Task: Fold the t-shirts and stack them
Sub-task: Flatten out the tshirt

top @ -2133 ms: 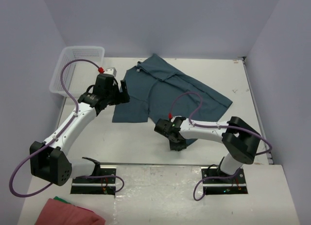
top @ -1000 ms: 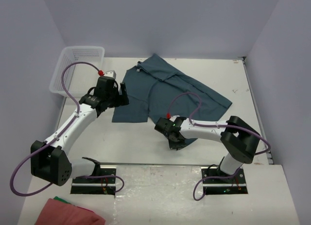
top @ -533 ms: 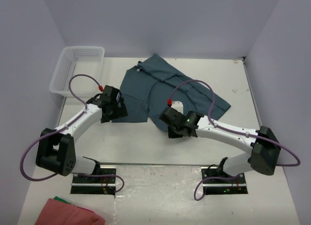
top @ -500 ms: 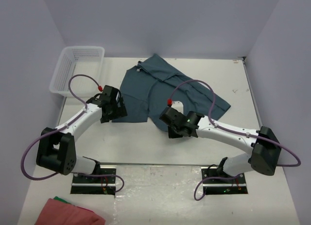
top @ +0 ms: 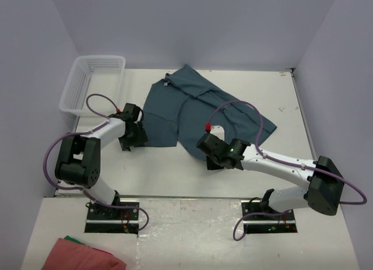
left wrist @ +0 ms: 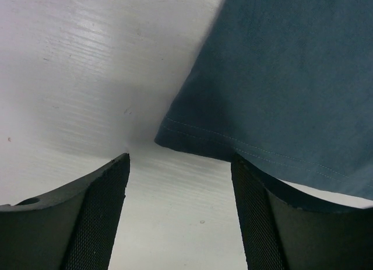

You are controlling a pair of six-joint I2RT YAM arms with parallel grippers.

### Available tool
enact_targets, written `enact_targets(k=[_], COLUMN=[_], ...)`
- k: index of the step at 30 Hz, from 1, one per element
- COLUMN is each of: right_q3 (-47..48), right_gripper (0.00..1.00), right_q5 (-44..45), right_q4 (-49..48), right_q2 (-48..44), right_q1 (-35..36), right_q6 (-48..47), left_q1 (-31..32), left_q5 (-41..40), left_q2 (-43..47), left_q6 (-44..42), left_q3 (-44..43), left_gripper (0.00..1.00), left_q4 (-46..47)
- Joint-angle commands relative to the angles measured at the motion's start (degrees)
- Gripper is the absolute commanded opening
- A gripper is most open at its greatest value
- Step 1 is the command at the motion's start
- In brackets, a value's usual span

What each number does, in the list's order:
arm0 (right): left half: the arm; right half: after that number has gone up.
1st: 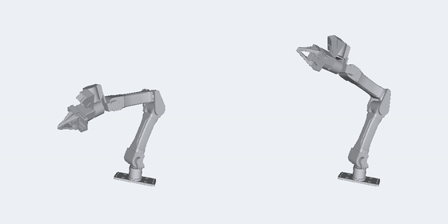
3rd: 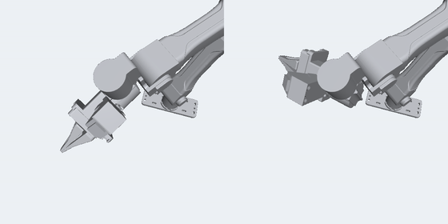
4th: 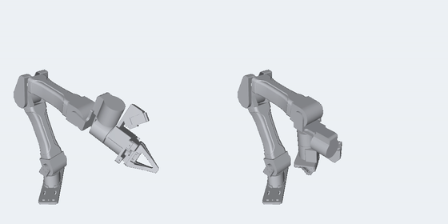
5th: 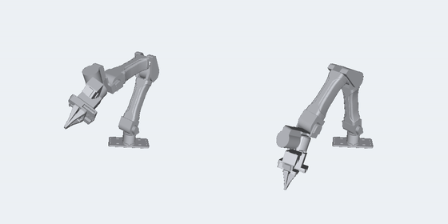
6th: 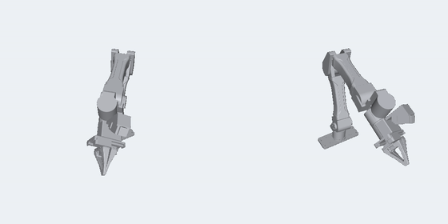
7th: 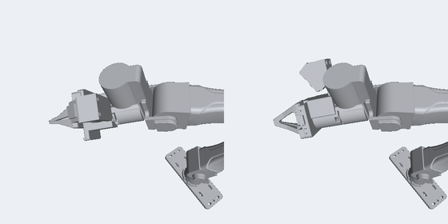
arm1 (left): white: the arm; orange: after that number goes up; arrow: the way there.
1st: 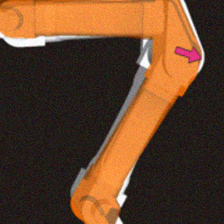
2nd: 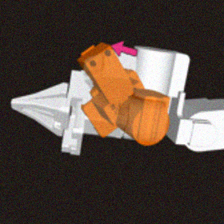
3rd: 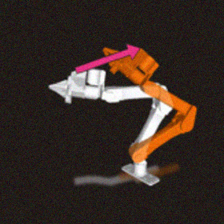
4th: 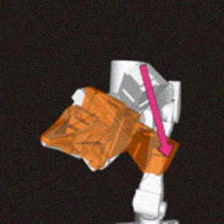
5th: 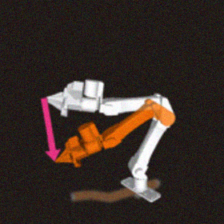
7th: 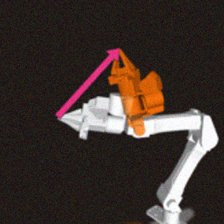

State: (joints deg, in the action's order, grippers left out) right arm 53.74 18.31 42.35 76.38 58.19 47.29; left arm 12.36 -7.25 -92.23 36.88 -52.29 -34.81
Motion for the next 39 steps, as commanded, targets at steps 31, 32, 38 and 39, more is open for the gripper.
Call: enact_targets(k=[31,32,38,39], right_q3=[-1.8,-1.8,-1.7,-1.6], right_gripper=[0.0,0.0,0.0,0.0], right_q5=[0.1,-0.1,0.0,0.1], right_q4=[-2.0,-2.0,-2.1,-1.8], right_q2=[-2.0,-1.6,-0.8,-0.5], right_q1=[-0.1,-0.1,-0.2,-0.1], right_q6=[1.2,1.1,1.2,1.2], left_q1=[-5.2,-5.2,-5.2,-5.2], left_q5=[3.7,4.2,7.0,8.5], left_q2=[-7.3,-7.4,-7.7,-7.7], left_q6=[-2.3,-2.1,-1.6,-1.6], left_q3=[-0.4,-0.3,-0.2,-0.4], left_gripper=[0.42,0.41,0.3,0.24], left_q4=[5.4,5.6,7.2,7.4])
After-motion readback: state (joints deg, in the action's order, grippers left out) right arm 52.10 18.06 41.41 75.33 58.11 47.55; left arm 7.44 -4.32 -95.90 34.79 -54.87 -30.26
